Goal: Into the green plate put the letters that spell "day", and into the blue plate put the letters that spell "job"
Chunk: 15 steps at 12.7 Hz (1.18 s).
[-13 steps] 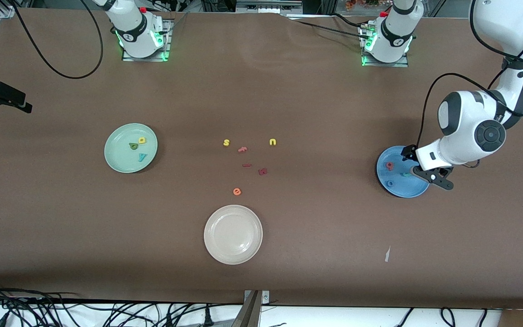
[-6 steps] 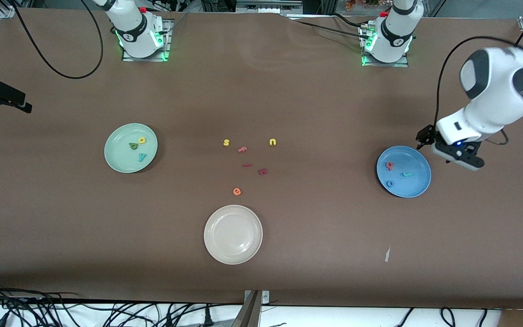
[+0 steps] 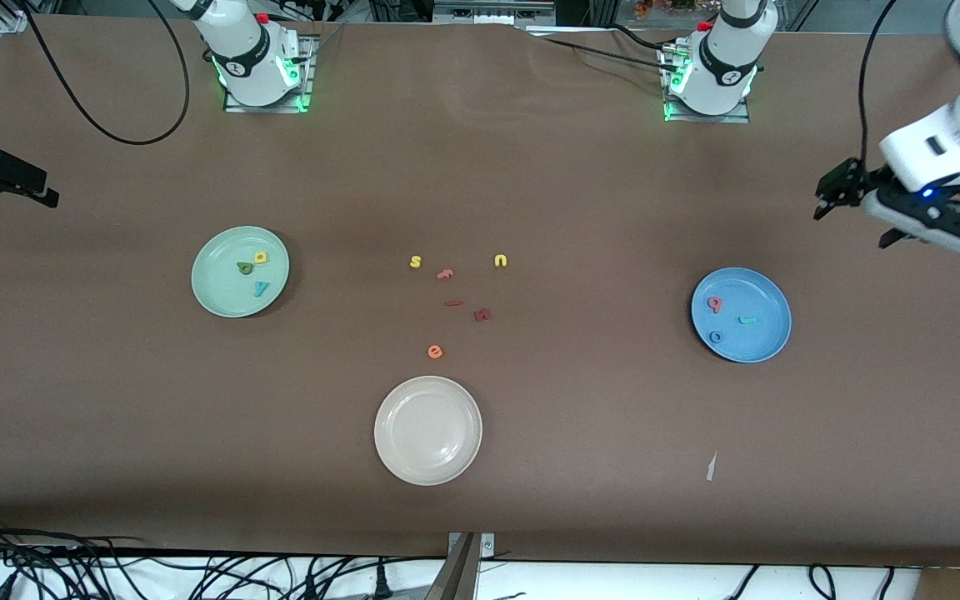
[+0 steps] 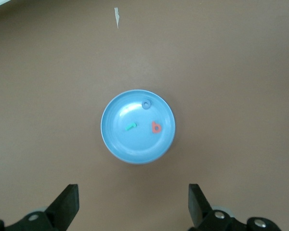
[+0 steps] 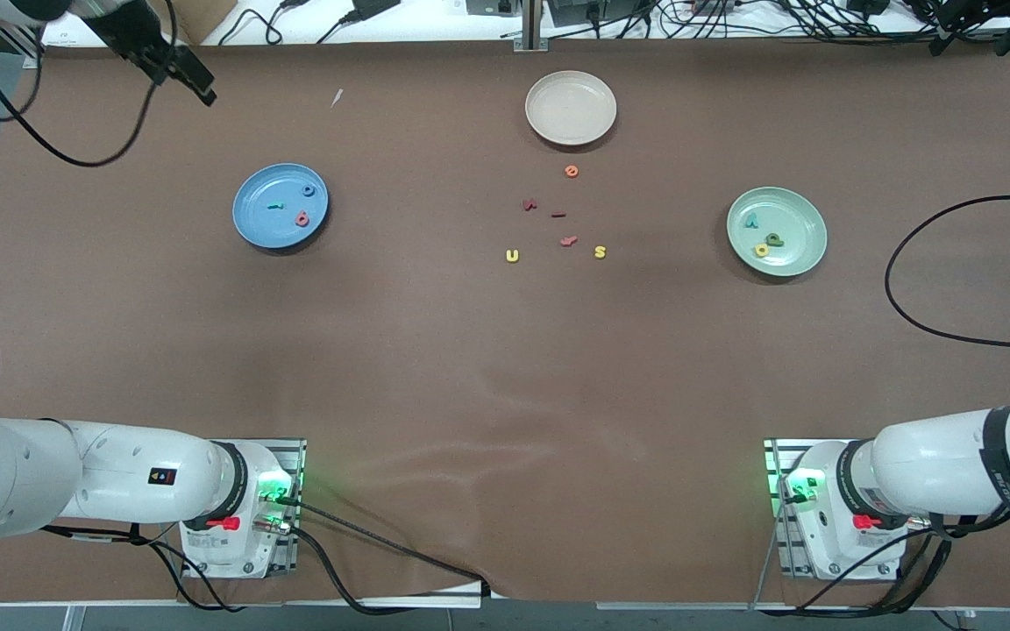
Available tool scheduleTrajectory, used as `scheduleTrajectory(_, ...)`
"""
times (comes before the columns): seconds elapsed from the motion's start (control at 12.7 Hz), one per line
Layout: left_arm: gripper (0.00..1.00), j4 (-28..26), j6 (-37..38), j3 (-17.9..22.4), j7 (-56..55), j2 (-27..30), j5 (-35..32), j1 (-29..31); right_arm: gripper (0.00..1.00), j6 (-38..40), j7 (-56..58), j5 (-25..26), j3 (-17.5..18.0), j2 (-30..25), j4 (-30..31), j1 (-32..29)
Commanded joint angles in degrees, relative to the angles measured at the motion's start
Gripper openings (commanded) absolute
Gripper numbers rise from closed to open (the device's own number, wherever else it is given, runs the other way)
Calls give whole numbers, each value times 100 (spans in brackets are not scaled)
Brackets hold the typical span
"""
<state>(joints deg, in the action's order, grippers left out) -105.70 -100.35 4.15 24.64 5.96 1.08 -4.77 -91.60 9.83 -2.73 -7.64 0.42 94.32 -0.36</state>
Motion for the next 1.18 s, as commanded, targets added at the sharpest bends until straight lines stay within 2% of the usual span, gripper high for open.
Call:
scheduleTrajectory(0.0, 100, 1101, 1154, -283, -660, -166, -239, 2, 100, 107, 54, -61, -9, 46, -133, -8)
scheduleTrajectory(0.16, 100, 1708, 1753, -624, -1449, -192, -284, -7, 100, 107, 54, -70, -9, 46, -133, -8)
scheduleTrajectory(0.31, 100, 1824, 1905, -802, -2189, -323, -292, -33, 100, 107, 54, -70, -9, 46, -133, -8)
scheduleTrajectory(0.55, 100, 2080, 1984, -356, -2324, -543, -196, -68, 100, 107, 54, -88, -27, 46, -133, -17)
scheduleTrajectory(0.86, 100, 1940, 1958, -327, -2332, -500, -91, -77, 100, 107, 54, -88, -27, 46, -133, -17)
scheduleTrajectory(1.1, 100, 1904, 1949, -362, -2333, -526, 181, 150, 100, 107, 54, -79, -27, 46, -133, -17)
